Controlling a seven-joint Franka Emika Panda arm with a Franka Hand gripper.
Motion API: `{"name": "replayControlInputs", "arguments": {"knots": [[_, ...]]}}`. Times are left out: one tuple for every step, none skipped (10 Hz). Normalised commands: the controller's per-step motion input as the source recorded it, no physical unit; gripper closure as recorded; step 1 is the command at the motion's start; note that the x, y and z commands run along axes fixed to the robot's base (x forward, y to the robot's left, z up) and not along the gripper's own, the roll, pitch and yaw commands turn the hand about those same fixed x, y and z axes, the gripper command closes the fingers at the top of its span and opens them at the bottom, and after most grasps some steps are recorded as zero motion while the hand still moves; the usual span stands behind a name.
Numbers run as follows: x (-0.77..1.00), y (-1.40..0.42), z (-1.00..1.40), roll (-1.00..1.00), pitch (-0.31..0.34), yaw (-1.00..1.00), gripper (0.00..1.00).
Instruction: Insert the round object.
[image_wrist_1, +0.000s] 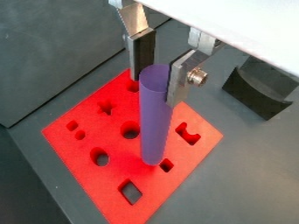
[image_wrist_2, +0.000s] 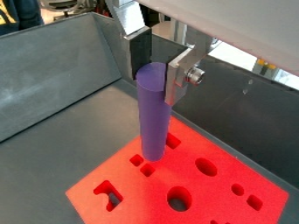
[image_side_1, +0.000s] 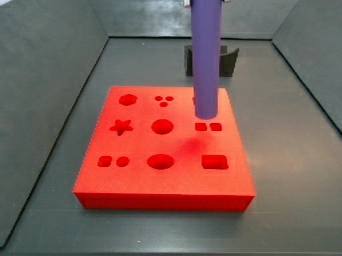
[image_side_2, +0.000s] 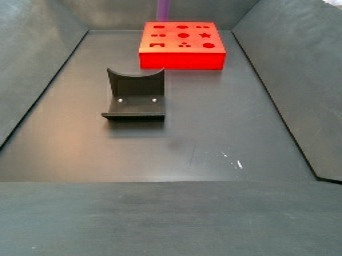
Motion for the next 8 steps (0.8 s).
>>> {"name": "replayControlInputs", "arguments": {"knots": [[-0.39, 0.05, -0.21, 0.16, 0.0, -0.15, 1.0], [-0.68, 0.0, -0.11, 0.16, 0.0, -0.2, 1.0], [-0.54, -0.05, -0.06, 0.19, 0.0, -0.22, 1.0], [-0.43, -0.13, 0.0, 0.23, 0.017, -0.21, 1.0], [-0.31, -0.15, 0.0, 0.2, 0.02, -0.19, 1.0], [0.0, -0.07, -0.05, 0.11, 0.0, -0.03, 1.0], [0.07, 0.0, -0.23, 0.24, 0.026, 0.0, 1.0], [0.0, 0.05, -0.23, 0.32, 0.059, 0.0, 1.0]]}}
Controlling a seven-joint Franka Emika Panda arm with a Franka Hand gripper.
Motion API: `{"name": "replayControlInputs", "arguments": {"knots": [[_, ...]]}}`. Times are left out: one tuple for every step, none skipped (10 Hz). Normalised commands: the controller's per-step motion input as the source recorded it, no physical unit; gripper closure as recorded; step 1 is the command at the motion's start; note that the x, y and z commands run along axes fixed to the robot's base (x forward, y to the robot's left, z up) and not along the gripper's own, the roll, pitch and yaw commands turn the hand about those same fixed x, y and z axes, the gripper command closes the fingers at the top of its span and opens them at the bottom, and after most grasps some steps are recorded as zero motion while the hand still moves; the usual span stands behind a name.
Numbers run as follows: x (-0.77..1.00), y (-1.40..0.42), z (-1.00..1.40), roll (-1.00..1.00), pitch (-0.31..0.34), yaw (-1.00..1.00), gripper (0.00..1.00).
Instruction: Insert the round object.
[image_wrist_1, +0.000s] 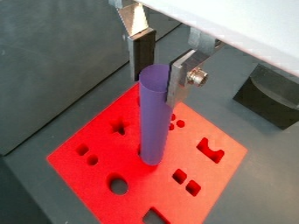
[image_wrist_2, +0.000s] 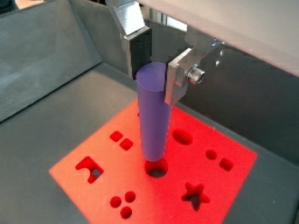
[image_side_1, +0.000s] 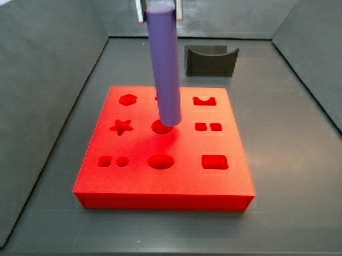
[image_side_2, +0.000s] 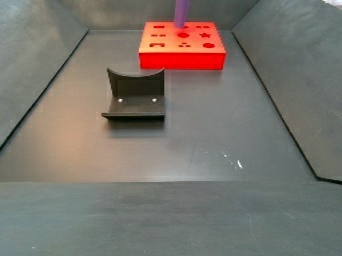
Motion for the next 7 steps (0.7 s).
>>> {"name": "replayControlInputs", "arguments": {"knots": [[0.0, 0.0, -0.17, 0.3, 0.074, 0.0, 1.0], [0.0, -0.07, -0.12, 0.2, 0.059, 0.0, 1.0], [0.0, -0.06, -0.1, 0.17, 0.049, 0.0, 1.0], [0.0, -0.07, -0.12, 0.15, 0.036, -0.01, 1.0], [0.0, 0.0, -0.15, 0.18, 0.043, -0.03, 1.0], [0.0, 0.0, -0.13, 0.16, 0.049, -0.06, 1.0], [0.0, -0.03, -0.05, 0.11, 0.037, 0.0, 1.0]]}}
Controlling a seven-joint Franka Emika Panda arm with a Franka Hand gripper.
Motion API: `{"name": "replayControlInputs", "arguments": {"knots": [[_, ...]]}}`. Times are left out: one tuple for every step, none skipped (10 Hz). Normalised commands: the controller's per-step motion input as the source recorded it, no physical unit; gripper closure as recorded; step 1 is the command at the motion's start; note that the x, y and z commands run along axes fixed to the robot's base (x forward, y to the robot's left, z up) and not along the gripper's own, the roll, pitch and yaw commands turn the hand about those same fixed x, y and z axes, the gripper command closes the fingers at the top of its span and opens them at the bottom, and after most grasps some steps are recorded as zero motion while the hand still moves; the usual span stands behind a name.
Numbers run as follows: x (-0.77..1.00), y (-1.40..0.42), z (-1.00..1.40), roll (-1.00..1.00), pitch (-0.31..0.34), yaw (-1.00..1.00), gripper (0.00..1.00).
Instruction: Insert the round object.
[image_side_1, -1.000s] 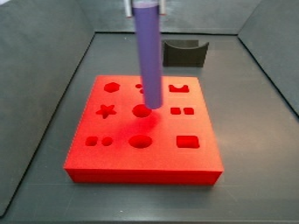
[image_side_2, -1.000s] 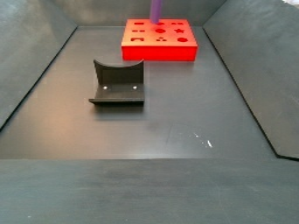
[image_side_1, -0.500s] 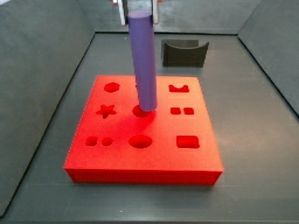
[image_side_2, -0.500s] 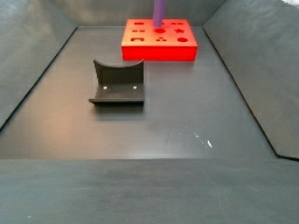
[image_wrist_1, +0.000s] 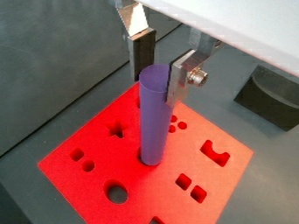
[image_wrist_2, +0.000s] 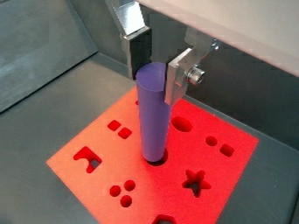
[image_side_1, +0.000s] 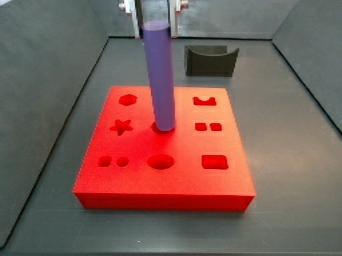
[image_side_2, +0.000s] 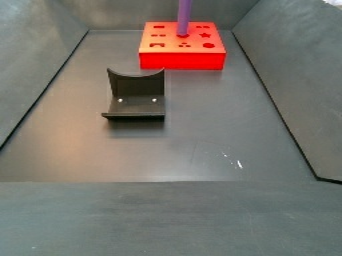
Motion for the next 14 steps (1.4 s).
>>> {"name": "replayControlInputs", "arguments": {"knots": [[0.0, -0.03, -0.06, 0.09, 0.016, 0.0, 1.0], [0.0, -0.03, -0.09, 0.09, 0.001, 0.0, 1.0], [-0.01, 0.0, -0.1, 0.1, 0.001, 0.0, 1.0], [-0.09, 0.0, -0.11, 0.09, 0.0, 0.0, 1.0], [-0.02, -0.01, -0.07, 0.07, 0.0, 0.0, 1.0], [0.0, -0.01, -0.1, 0.07, 0.0, 0.0, 1.0], [0.0, -0.06, -0.2, 0.08, 0.0, 0.0, 1.0], [0.1, -0.1, -0.25, 0.11, 0.049, 0.0, 1.0], [0.17, -0.15, -0.25, 0.15, 0.093, 0.0, 1.0], [0.16, -0.15, -0.28, 0.16, 0.091, 0.0, 1.0], [0.22, -0.09, -0.39, 0.14, 0.114, -0.07, 1.0], [0.21, -0.05, -0.54, 0.16, 0.103, -0.11, 1.0], [0.24, 0.0, -0.7, 0.16, 0.11, -0.15, 1.0], [0.26, -0.02, -0.85, 0.17, 0.096, -0.15, 1.0]]}}
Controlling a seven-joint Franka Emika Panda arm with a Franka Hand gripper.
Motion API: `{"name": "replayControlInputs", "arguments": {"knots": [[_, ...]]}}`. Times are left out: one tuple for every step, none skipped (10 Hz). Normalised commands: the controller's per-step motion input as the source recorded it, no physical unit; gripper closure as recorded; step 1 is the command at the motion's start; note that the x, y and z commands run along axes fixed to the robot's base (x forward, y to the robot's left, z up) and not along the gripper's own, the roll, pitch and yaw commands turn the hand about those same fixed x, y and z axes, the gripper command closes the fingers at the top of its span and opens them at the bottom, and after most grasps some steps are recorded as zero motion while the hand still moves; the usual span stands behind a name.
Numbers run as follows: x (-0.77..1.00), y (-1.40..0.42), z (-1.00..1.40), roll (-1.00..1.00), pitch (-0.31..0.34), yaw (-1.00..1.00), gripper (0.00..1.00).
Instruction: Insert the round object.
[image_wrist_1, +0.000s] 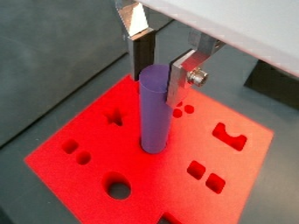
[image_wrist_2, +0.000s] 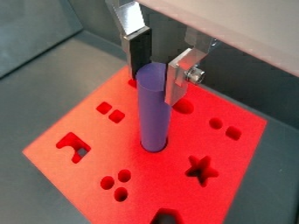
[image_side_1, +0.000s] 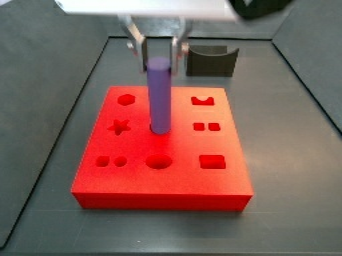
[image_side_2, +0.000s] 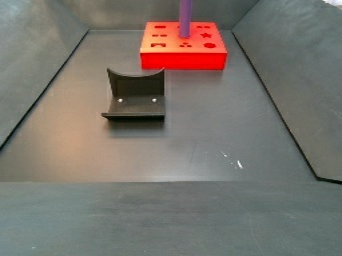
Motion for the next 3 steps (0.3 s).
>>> {"name": "replayControlInputs", "arguments": {"knots": [[0.3, 0.0, -0.81, 0.19, 0.117, -0.2, 1.0], [0.21, 0.0, -0.3, 0.06, 0.111, -0.13, 1.0], [0.0, 0.0, 0.0, 0.0, 0.0, 0.0, 1.0]]}}
